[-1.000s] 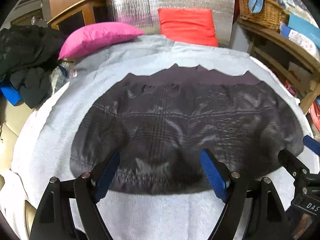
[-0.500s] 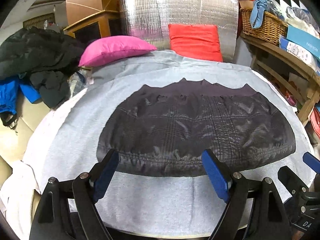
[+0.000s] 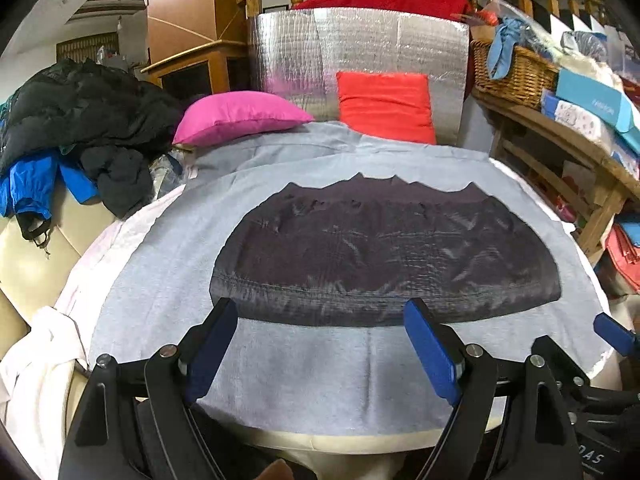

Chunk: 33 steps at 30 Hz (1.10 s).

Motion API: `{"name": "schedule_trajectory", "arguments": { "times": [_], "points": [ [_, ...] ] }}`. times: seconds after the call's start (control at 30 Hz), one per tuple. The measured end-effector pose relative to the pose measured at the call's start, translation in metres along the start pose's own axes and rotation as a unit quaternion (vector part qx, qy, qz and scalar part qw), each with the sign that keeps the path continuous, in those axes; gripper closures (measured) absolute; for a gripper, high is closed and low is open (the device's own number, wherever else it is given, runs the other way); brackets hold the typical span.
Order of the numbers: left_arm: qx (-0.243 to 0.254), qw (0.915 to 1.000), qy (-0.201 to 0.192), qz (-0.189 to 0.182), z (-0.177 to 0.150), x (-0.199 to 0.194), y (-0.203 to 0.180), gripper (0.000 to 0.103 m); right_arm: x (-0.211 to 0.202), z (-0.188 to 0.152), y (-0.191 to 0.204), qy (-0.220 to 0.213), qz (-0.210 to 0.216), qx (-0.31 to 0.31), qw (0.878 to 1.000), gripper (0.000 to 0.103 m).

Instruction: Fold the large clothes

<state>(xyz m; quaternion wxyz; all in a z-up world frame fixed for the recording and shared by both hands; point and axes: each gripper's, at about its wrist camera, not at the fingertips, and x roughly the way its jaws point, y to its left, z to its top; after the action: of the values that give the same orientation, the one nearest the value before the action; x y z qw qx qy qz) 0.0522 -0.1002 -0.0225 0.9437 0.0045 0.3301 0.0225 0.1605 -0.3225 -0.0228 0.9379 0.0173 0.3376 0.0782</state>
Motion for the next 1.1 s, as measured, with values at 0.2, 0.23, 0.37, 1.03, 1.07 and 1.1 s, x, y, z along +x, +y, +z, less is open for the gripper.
{"name": "schedule_trajectory", "arguments": {
  "times": [0.2, 0.23, 0.37, 1.03, 1.07, 1.1],
  "points": [
    [0.009, 0.9993, -0.035, -0.005, -0.001, -0.025, -0.005, 0.017, -0.021, 0.003, 0.003, -0.026, -0.004, -0.001, 1.000, 0.002],
    [0.009, 0.9991, -0.040, -0.007, -0.002, -0.027, -0.006, 0.017, -0.023, 0.004, 0.004, -0.030, -0.006, -0.003, 1.000, 0.002],
    [0.006, 0.9988, -0.047, -0.011, -0.002, -0.032, -0.005, 0.006, -0.027, 0.004, 0.005, -0.035, -0.010, -0.007, 0.999, 0.002],
    [-0.004, 0.9986, -0.051, -0.011, -0.001, -0.036, -0.001, 0.003, -0.030, 0.003, 0.013, -0.038, -0.016, -0.021, 0.999, 0.002],
    [-0.004, 0.9987, -0.049, -0.012, 0.000, -0.036, -0.001, 0.003, -0.030, 0.003, 0.013, -0.037, -0.016, -0.021, 0.999, 0.002],
    [-0.004, 0.9987, -0.048, -0.014, 0.000, -0.036, 0.000, 0.003, -0.030, 0.003, 0.013, -0.037, -0.016, -0.021, 0.999, 0.002]
  ]
}}
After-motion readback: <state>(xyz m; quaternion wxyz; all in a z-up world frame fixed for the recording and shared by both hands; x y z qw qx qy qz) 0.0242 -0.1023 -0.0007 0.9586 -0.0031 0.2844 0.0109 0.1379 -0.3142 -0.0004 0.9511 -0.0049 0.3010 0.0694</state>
